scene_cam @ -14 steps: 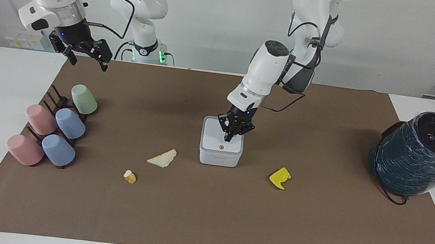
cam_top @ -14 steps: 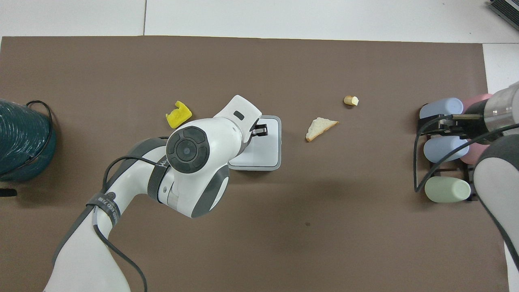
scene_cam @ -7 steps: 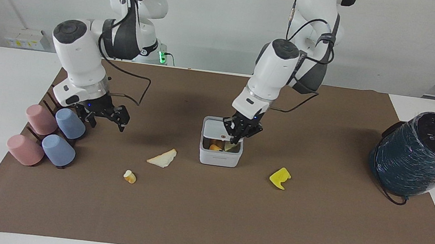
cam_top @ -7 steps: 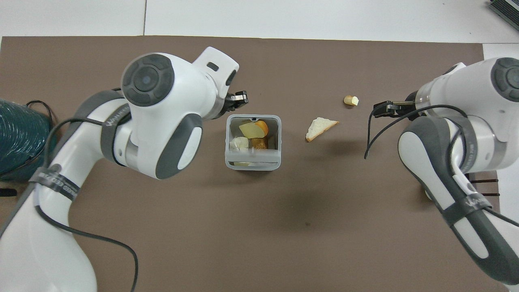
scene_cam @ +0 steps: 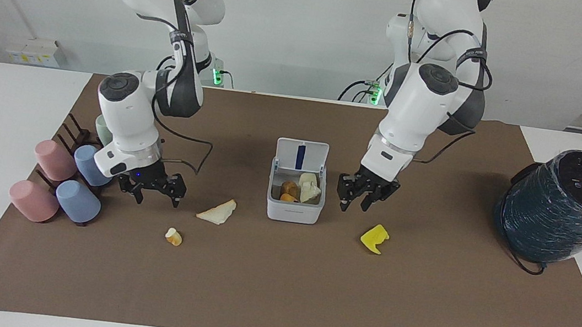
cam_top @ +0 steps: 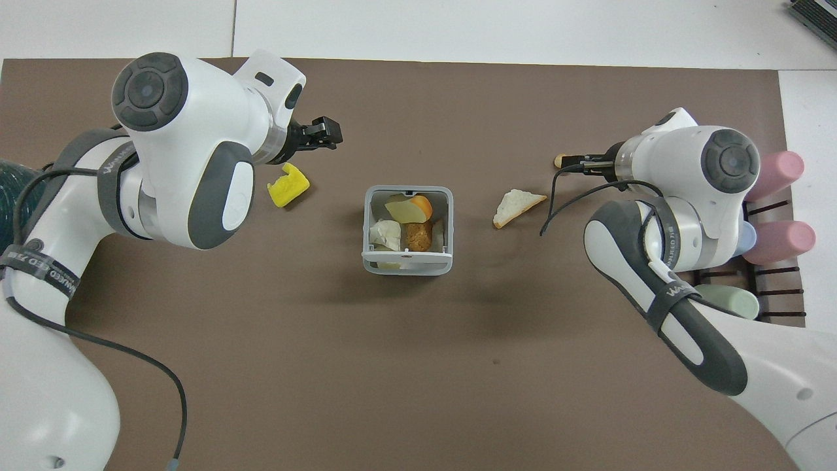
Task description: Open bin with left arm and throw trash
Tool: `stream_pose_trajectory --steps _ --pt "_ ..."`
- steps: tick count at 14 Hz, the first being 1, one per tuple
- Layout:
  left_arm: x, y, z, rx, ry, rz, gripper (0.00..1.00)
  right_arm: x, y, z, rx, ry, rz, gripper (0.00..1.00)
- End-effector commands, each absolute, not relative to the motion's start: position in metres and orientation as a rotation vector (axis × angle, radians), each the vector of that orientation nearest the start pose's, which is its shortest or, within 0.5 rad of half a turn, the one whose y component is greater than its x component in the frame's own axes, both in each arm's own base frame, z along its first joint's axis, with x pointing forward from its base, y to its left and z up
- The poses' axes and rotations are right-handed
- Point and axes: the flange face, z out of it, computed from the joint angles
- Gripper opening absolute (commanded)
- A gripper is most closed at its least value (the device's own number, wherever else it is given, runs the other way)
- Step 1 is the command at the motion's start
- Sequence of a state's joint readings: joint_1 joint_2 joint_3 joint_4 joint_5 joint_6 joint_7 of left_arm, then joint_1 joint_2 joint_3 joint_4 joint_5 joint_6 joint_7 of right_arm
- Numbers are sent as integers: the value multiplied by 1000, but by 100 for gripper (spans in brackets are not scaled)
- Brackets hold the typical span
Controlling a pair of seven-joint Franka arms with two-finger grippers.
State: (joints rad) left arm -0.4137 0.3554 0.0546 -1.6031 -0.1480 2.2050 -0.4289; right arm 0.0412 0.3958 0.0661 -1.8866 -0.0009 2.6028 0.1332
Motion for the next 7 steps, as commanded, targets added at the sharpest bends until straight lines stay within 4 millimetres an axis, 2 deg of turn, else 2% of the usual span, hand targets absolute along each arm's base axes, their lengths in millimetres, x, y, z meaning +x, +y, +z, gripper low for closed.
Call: stream_pose_trajectory --steps 1,2,3,4,5,6,7 --pt "630 -243 417 -3322 -160 -342 100 663 67 308 -3040 -38 -543 100" --pt "628 -241 402 -3314 -126 -344 100 664 69 302 -3039 -84 -556 94" --pt "627 -240 389 -3307 -77 -351 100 662 77 299 -3035 -111 -562 80" --pt "628 -238 371 -3296 -11 -352 100 660 93 297 -3029 -139 -555 60" --pt "628 -237 360 -3288 43 -363 100 659 98 297 -3027 -147 -552 34" --pt "627 -236 354 -3281 91 -358 100 658 100 296 -3027 -158 -550 0" --pt "628 -233 350 -3272 142 -351 100 659 100 297 -3028 -159 -552 0"
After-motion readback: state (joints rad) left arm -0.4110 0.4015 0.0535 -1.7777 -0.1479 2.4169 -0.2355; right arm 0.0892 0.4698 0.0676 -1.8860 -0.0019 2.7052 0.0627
